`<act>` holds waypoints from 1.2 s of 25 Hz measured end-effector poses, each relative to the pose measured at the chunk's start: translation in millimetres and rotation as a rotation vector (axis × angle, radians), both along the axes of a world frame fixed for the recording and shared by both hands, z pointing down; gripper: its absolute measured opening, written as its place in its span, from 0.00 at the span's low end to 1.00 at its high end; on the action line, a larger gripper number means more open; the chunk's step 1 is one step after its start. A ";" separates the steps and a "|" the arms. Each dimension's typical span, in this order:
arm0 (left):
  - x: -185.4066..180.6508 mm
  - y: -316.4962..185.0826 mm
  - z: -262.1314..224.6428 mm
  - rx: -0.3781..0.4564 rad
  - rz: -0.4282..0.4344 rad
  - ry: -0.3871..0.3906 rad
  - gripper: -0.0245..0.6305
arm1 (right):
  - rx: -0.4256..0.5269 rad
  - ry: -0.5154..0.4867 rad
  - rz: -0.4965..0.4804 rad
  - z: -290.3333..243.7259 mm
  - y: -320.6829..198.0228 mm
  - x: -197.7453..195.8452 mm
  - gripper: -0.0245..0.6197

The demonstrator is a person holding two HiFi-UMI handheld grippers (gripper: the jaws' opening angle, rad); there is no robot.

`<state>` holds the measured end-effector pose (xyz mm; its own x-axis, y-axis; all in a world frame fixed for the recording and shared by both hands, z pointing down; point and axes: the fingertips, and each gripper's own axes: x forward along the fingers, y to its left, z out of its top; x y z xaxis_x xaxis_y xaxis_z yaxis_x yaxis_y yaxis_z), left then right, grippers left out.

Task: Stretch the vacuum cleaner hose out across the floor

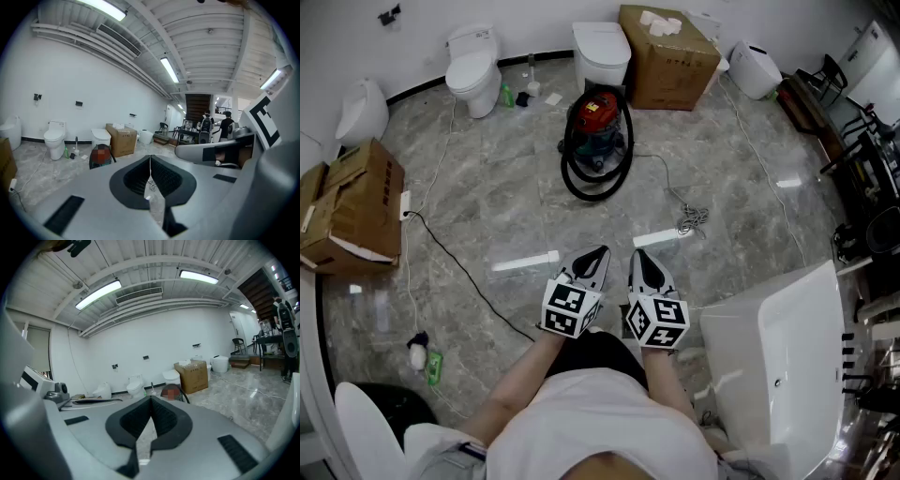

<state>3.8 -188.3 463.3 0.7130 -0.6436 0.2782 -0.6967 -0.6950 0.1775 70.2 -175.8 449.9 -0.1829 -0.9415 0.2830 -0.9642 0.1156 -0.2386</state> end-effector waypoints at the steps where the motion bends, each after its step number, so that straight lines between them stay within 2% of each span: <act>1: -1.1 -0.6 0.9 -0.001 -0.001 -0.004 0.05 | 0.001 0.000 -0.002 0.4 -1.0 -1.5 0.06; 9: -0.9 2.4 6.9 -0.011 -0.012 -0.011 0.05 | -0.001 -0.001 -0.006 5.0 1.8 0.7 0.06; 12: 1.0 3.4 8.8 -0.020 -0.016 -0.008 0.05 | 0.006 -0.037 0.003 5.3 2.9 6.3 0.06; 15: 7.1 5.1 10.2 -0.024 -0.023 -0.005 0.05 | 0.010 -0.071 0.020 7.3 5.1 18.4 0.06; 23: 33.4 1.5 18.8 -0.025 -0.041 -0.005 0.05 | 0.004 -0.054 0.023 16.6 7.6 49.1 0.06; 30: 58.3 0.0 27.9 -0.036 -0.033 -0.006 0.05 | -0.020 -0.078 0.064 30.6 4.3 81.7 0.06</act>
<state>62.1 -188.4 491.2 0.6896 -0.6563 0.3062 -0.7204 -0.6648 0.1976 151.9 -171.5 480.5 -0.1445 -0.9462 0.2895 -0.9480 0.0485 -0.3145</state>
